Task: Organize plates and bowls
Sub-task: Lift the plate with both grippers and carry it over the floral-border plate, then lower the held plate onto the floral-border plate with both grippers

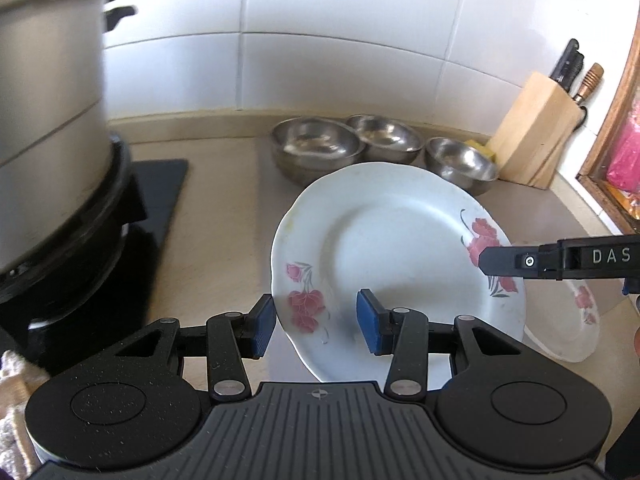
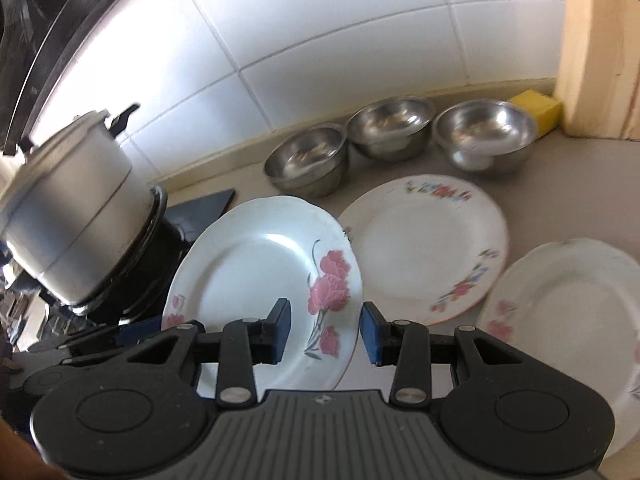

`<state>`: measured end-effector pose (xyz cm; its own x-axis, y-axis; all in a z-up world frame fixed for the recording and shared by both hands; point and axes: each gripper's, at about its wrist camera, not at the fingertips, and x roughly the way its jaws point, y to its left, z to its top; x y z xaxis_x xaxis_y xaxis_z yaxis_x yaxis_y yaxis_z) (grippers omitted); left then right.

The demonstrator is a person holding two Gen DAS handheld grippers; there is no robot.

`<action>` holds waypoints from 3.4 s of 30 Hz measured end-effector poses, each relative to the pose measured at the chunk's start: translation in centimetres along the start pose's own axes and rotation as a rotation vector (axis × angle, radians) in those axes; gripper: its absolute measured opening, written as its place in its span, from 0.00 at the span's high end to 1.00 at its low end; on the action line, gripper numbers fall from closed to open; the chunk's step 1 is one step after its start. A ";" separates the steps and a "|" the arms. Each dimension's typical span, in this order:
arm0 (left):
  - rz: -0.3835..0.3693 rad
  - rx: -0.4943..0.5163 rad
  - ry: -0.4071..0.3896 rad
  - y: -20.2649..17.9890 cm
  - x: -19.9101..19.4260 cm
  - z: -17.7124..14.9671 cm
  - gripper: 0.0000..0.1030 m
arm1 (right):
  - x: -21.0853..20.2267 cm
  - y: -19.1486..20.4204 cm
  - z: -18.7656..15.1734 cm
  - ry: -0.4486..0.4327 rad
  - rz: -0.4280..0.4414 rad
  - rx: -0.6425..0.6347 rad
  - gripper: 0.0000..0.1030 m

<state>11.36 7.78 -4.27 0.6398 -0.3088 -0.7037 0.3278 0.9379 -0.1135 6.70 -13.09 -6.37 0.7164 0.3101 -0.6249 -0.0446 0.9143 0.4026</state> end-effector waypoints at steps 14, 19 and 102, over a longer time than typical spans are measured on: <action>-0.037 0.075 -0.023 -6.9 1.9 2.7 0.56 | -4.5 -5.0 2.4 -0.104 -0.072 0.029 0.79; -0.035 0.102 -0.033 -8.6 2.7 4.0 0.56 | -4.9 -6.3 3.5 -0.122 -0.099 0.042 0.79; -0.020 0.136 0.099 -8.4 12.6 6.3 0.62 | 6.3 -9.5 5.2 0.088 -0.202 0.080 0.79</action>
<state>21.05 -4.97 -7.78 0.5628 -0.3042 -0.7686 0.4350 0.8996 -0.0375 15.22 -21.18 -10.66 0.6418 0.1477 -0.7525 0.1513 0.9376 0.3131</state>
